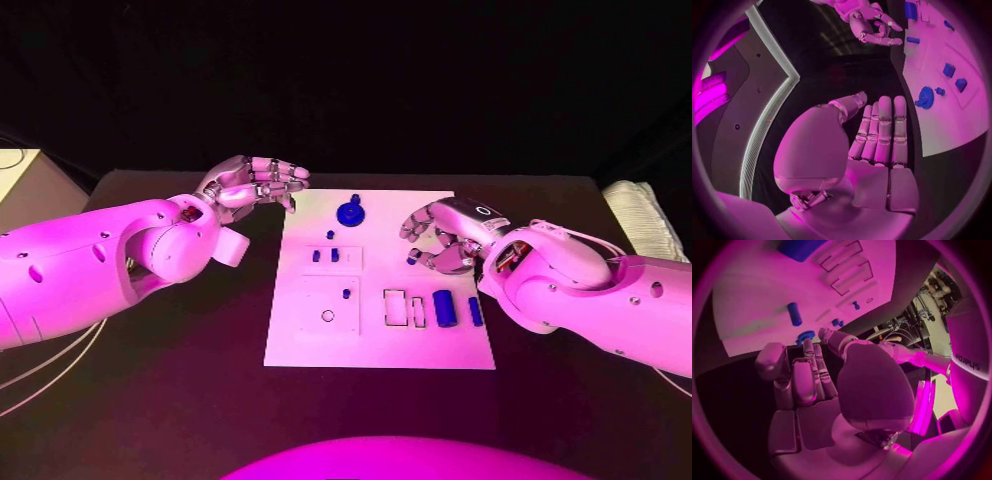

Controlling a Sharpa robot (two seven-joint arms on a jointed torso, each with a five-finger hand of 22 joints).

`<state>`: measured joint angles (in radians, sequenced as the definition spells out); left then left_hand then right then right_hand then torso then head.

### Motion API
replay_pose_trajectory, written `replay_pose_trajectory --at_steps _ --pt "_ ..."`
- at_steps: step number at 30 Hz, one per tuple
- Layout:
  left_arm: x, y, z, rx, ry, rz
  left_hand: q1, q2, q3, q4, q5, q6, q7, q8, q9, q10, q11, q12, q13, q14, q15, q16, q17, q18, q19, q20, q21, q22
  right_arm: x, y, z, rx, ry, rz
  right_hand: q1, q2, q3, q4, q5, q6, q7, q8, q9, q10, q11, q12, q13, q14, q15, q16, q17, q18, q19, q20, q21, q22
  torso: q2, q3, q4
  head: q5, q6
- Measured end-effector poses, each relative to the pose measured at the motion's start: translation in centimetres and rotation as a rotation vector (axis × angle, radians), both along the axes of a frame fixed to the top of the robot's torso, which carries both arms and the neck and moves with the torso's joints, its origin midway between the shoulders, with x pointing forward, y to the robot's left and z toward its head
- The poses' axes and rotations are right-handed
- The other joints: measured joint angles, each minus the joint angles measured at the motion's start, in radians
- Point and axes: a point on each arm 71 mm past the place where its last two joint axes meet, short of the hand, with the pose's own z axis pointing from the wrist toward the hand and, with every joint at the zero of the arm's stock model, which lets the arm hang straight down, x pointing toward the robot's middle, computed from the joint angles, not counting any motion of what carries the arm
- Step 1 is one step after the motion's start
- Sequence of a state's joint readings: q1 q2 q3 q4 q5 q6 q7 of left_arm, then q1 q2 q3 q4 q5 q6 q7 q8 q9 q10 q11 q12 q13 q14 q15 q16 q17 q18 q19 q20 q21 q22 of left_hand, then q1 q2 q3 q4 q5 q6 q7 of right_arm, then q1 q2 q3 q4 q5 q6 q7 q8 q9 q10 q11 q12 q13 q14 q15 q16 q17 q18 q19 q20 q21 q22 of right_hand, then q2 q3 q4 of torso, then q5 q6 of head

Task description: Assemble the parts on the task board

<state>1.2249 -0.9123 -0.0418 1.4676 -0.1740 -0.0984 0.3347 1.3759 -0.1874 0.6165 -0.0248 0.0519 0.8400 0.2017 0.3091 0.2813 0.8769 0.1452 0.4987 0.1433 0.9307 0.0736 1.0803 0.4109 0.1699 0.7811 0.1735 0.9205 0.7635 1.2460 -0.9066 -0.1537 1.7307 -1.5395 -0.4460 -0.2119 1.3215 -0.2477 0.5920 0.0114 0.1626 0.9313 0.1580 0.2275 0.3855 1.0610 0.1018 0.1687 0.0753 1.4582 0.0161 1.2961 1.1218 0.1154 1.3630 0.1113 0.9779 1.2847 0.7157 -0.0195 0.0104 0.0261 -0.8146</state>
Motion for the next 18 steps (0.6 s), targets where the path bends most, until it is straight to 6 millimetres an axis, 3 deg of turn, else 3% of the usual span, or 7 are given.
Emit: replay_pose_trajectory --at_steps 4,6,11,13,16,18 --pt "0.0 0.1 0.0 0.000 -0.001 0.000 0.000 0.000 0.000 0.000 0.000 0.000 0.000 0.000 0.000 -0.001 0.001 0.000 0.000 0.000 0.000 0.000 0.000 0.000 0.000 0.000 0.000 0.000 0.5 -1.3 0.2 -0.006 0.033 -0.032 0.008 -0.008 -0.032 0.009 0.008 -0.010 -0.001 -0.019 -0.007 -0.060 0.006 0.000 -0.008 -0.001 0.001 -0.012 -0.029 0.000 -0.008 0.007 -0.059 -0.027 0.000 0.0008 -0.0001 -0.007 0.008" --pt "0.0 0.2 0.0 0.000 -0.001 0.001 0.000 0.000 0.000 0.000 0.000 0.000 0.000 0.000 0.000 -0.001 0.001 0.000 0.000 0.000 0.000 0.000 0.000 0.000 0.000 0.000 0.000 -0.001 0.7 -1.5 0.1 -0.020 0.049 -0.036 0.008 -0.008 -0.069 0.011 0.010 -0.019 -0.006 -0.029 -0.011 -0.092 0.009 0.000 -0.008 -0.011 0.010 -0.021 -0.045 0.000 -0.024 0.009 -0.097 -0.045 0.000 0.0009 0.0000 -0.009 0.010" --pt "0.0 0.2 0.0 -0.001 -0.002 0.001 0.000 0.000 0.000 0.000 0.000 0.000 0.000 0.000 0.000 -0.001 0.001 0.000 0.000 0.000 0.000 0.000 0.000 0.000 0.000 0.000 0.000 -0.001 1.0 -1.9 -0.2 -0.064 0.076 -0.037 0.062 0.025 -0.225 0.036 0.004 -0.032 -0.018 -0.052 -0.020 -0.161 0.018 0.034 -0.006 -0.033 0.018 -0.027 -0.077 0.000 -0.033 0.014 -0.154 -0.073 0.000 0.0010 0.0005 -0.012 0.013" --pt "0.0 0.2 0.0 -0.001 -0.002 0.001 0.000 0.000 0.000 0.000 0.000 0.000 0.000 0.000 0.000 -0.001 0.001 0.000 0.000 0.000 0.000 0.000 0.000 0.000 0.000 0.000 0.000 -0.001 1.1 -1.9 -0.3 -0.086 0.082 -0.034 0.119 0.041 -0.320 0.073 0.004 -0.032 -0.018 -0.065 -0.026 -0.187 0.022 0.064 -0.006 -0.037 0.021 -0.027 -0.085 0.000 -0.033 0.014 -0.169 -0.080 0.000 0.0008 0.0010 -0.013 0.014" --pt "0.0 0.3 0.0 0.000 -0.002 0.002 0.000 0.000 0.000 0.000 0.000 0.000 0.000 0.000 0.000 -0.001 0.001 0.000 0.000 0.000 0.000 0.000 0.000 0.000 0.000 0.000 0.000 -0.001 1.3 -1.7 -0.6 -0.113 0.087 -0.024 0.151 0.048 -0.367 0.110 0.004 -0.032 -0.018 -0.070 -0.030 -0.191 0.023 0.092 -0.005 -0.037 0.021 -0.022 -0.086 0.000 -0.031 0.016 -0.169 -0.079 0.000 0.0003 0.0012 -0.014 0.013" --pt "0.0 0.3 0.0 0.000 -0.002 0.003 0.000 0.000 0.000 0.000 0.000 0.000 0.000 0.000 0.001 -0.001 0.001 0.000 0.000 0.000 0.000 0.000 -0.001 0.000 0.000 0.000 0.000 -0.001 1.4 -1.4 -0.7 -0.126 0.089 -0.016 0.154 0.049 -0.374 0.116 0.000 -0.032 -0.018 -0.070 -0.030 -0.191 0.023 0.097 -0.005 -0.037 0.021 -0.019 -0.084 0.000 -0.029 0.018 -0.162 -0.076 0.001 0.0003 0.0016 -0.014 0.012"
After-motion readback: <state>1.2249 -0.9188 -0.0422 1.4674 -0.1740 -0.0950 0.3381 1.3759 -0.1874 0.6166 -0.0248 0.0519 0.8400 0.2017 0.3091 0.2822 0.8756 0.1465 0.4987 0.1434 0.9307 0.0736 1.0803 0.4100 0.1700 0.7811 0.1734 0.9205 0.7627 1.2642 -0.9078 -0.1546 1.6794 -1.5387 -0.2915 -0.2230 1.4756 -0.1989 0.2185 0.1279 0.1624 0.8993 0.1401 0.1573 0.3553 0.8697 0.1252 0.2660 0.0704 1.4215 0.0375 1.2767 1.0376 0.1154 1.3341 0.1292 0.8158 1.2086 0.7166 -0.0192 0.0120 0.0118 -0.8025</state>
